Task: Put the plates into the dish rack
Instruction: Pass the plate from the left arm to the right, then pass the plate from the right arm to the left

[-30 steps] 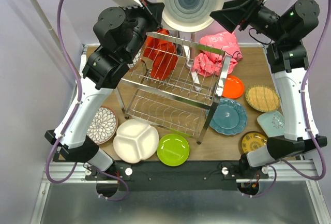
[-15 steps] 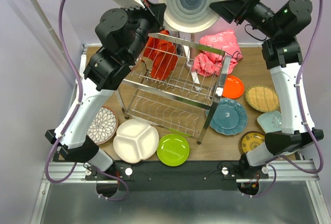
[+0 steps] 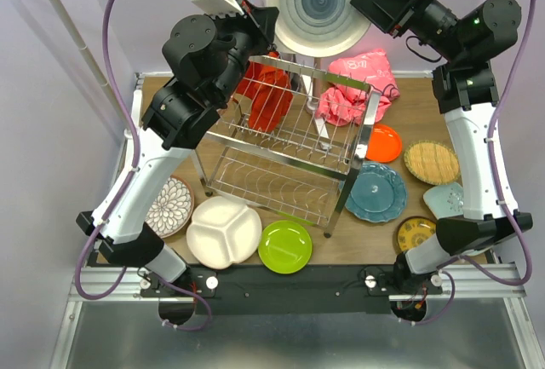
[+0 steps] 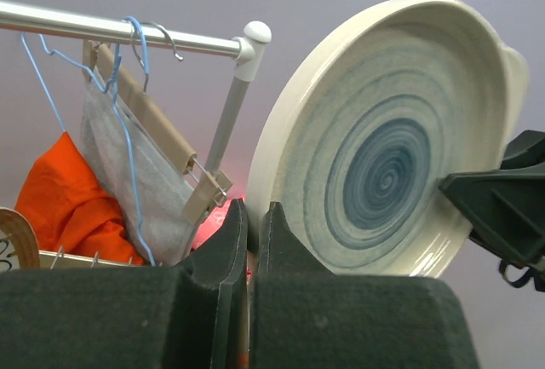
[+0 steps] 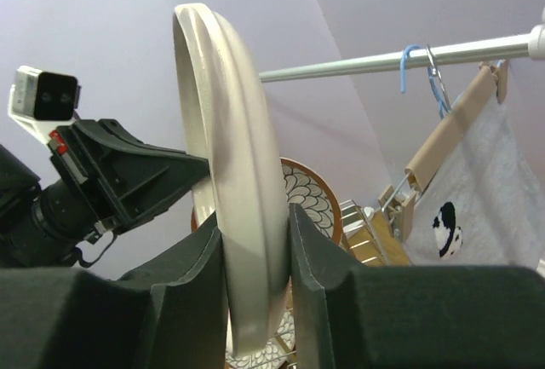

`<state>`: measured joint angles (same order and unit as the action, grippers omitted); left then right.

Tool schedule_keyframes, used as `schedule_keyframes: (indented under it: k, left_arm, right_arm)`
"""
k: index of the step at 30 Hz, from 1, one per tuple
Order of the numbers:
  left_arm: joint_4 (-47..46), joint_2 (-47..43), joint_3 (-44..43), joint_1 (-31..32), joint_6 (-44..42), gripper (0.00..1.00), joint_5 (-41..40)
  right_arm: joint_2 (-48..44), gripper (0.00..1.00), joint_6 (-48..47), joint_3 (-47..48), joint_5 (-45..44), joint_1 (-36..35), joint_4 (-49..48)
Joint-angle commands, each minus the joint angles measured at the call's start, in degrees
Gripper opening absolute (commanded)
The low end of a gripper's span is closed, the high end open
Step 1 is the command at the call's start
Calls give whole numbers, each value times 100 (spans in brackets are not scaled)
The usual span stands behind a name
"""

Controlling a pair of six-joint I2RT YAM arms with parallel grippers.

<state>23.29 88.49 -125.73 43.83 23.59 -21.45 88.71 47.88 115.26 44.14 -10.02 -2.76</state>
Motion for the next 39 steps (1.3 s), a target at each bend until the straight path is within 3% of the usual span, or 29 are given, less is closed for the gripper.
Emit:
schedule_keyframes:
  k: [1,2,7,11,13,20,23,30,39]
  left_arm:
    - [-1002,-113,-268,81,216,0,-78]
    - [-1010,-112,-268,73,216,0,-35]
    - [-1246,-226,-31,73,146,0,264]
    - [-1634,-691,846,11,215,0,694]
    - [-1731,-841,1076,-76,321,6,826]
    - [-2232,-1658,2296,-674,909,50,2090]
    - [-2294,-1808,2570,-929,1173,60,2670]
    - [-2302,-1756,2563,-1184,1472,73,3664]
    - [-1477,-1440,2114,-1219,1648,78,4078]
  right_arm:
    - [94,15,239,-30,262,-9,-321]
    - [112,1,240,-39,270,-17,-330]
    - [86,1,178,-92,218,-9,-330]
    - [68,1,99,-48,191,9,-356]
    - [42,1,90,-22,174,35,-374]
    - [-20,1,450,-74,262,132,-838]
    - [-73,1,696,-223,349,132,-1172]
    - [-169,1,1258,-549,499,150,-1780]
    - [-301,1,1602,-900,683,150,-2307]
